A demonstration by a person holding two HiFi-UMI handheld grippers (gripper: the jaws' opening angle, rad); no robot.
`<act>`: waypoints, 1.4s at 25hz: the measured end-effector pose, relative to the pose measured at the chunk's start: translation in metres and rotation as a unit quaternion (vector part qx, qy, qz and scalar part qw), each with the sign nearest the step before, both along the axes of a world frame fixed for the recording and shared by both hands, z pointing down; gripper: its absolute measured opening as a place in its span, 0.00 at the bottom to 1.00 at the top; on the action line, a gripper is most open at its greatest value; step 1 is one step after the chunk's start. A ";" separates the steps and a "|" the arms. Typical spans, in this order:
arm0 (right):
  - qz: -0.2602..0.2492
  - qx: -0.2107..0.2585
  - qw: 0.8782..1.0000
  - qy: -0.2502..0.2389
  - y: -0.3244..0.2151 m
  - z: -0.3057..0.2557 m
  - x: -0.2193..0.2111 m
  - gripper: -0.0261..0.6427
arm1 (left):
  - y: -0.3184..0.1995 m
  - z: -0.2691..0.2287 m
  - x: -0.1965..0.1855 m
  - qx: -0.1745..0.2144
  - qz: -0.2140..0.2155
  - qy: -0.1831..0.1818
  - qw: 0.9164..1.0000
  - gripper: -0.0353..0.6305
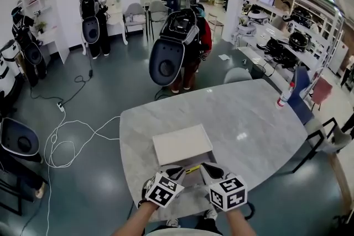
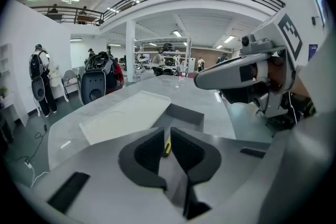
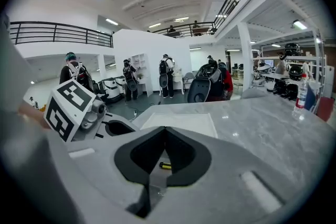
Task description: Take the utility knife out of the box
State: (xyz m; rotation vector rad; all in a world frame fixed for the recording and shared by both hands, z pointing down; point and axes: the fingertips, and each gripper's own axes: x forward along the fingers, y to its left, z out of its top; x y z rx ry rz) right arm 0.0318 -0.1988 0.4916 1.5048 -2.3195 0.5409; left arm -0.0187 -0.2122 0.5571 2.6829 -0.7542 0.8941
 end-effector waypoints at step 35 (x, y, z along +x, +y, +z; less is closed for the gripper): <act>-0.172 -0.021 0.985 -0.020 -0.038 0.031 0.032 0.05 | -0.013 0.069 0.038 -0.030 0.030 -0.174 0.984 0.08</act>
